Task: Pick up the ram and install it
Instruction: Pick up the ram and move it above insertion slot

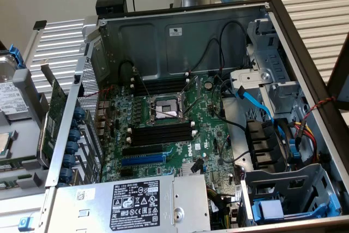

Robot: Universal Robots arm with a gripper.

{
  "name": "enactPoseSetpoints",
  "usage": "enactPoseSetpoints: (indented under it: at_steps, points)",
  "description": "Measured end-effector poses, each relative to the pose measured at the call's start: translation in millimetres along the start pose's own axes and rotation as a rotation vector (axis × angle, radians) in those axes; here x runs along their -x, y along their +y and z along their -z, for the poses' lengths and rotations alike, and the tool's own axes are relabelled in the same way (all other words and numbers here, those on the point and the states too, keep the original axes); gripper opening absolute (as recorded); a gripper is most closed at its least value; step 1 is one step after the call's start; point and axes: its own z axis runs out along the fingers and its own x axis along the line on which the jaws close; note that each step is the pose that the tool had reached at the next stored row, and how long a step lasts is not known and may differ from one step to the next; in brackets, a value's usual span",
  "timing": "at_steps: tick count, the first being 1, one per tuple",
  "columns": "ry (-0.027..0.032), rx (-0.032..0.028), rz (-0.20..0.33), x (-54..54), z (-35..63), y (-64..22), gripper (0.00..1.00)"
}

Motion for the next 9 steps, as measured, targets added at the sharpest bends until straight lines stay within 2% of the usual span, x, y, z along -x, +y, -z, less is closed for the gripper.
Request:
enactPoseSetpoints:
  at_steps: [4, 8, 9]
  points:
    - [-0.0049, 0.005, -0.002, -0.3, -5.4, -1.9, 0.36]
    - [-0.0068, 0.0239, -0.003, -2.6, -8.9, -2.2, 0.36]
    - [-0.0069, 0.0257, -0.003, -3.4, -10.6, -2.5, 0.36]
